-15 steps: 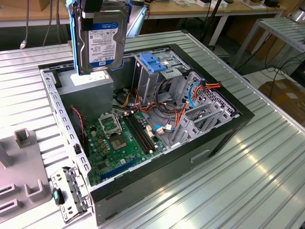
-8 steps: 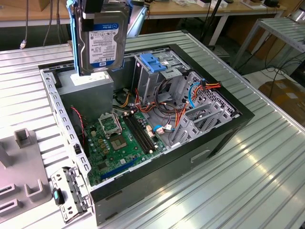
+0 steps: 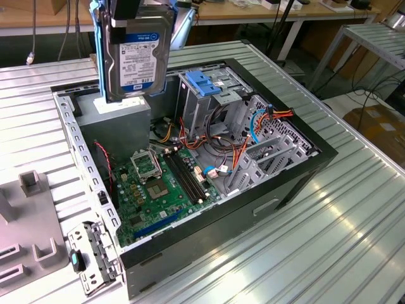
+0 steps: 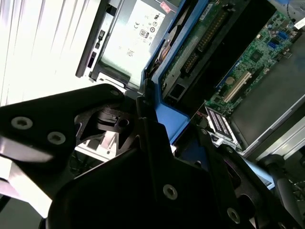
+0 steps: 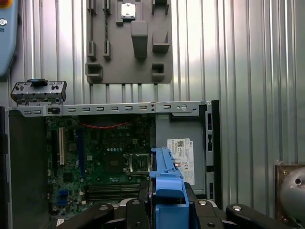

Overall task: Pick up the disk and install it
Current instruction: 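Insert the disk into the insertion slot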

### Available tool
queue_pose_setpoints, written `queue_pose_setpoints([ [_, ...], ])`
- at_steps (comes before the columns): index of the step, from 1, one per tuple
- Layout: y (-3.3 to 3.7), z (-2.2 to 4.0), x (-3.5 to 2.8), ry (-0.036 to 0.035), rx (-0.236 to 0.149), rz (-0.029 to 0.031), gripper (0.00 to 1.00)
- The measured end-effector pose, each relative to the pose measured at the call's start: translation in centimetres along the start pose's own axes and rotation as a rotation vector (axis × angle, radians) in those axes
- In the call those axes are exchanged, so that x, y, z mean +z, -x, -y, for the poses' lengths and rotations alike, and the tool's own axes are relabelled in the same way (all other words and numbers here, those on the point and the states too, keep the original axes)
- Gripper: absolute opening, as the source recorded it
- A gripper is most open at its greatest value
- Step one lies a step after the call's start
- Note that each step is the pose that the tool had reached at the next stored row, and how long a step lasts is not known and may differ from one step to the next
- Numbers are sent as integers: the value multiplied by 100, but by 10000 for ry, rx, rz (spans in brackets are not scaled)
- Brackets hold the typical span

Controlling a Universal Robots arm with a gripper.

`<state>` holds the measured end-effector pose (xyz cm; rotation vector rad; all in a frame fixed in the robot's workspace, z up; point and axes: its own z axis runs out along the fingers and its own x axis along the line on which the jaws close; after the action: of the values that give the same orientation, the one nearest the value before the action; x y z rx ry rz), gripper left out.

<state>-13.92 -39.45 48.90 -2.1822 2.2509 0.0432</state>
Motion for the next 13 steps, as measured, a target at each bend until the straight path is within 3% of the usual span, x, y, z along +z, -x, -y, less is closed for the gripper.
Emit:
queue_pose_setpoints([
  [13,-69,2,-1,0,0,0,37],
])
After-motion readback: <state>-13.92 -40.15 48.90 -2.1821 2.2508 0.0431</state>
